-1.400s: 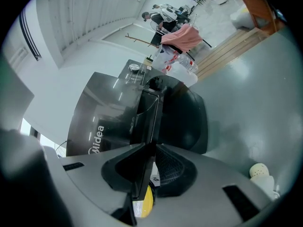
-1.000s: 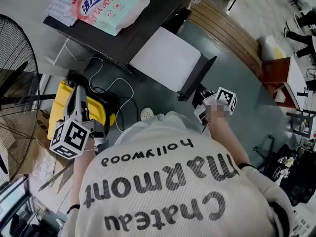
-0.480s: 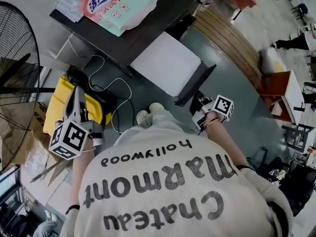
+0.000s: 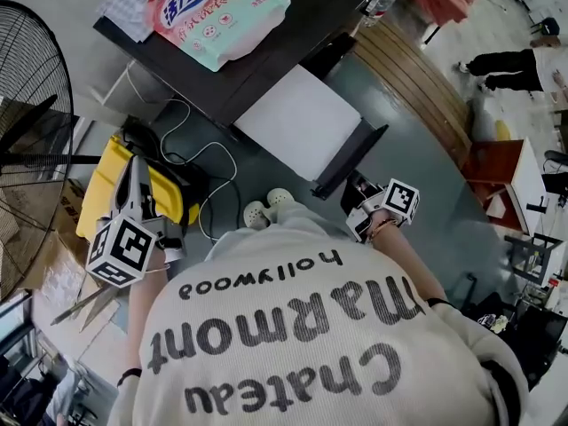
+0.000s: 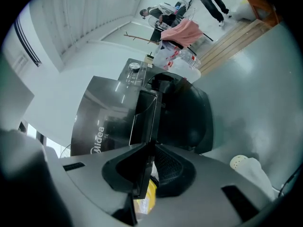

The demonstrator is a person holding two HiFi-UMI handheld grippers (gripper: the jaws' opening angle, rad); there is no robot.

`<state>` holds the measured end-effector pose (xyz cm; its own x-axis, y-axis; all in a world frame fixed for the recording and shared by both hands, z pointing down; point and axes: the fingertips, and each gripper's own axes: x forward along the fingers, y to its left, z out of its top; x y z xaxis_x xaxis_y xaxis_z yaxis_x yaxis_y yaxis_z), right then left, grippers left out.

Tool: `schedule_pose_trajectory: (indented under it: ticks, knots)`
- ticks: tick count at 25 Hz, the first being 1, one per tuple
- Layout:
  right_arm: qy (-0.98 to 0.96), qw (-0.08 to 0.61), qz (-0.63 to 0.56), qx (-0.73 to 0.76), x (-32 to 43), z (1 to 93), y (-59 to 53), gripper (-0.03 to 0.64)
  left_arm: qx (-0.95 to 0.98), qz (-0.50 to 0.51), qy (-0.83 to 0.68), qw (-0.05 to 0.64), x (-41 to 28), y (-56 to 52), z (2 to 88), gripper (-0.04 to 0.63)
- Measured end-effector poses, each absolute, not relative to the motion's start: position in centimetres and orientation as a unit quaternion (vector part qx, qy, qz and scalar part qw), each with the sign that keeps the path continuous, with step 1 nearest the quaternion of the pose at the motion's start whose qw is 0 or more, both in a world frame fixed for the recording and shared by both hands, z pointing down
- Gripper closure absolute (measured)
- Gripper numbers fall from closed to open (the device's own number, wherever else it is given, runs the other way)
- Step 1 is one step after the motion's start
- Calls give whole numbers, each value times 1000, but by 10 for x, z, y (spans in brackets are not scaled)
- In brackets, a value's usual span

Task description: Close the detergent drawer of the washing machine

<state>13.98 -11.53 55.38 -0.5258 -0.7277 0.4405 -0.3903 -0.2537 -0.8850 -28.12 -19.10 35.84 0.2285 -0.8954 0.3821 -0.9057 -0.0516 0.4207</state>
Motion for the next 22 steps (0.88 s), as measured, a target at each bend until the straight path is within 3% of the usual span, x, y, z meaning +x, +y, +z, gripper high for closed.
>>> schedule_pose_trajectory:
  ticks: [22]
  knots:
    - [607, 111, -652, -441, 125, 554, -132, 548, 729, 15, -617, 296, -273, -214, 358, 588]
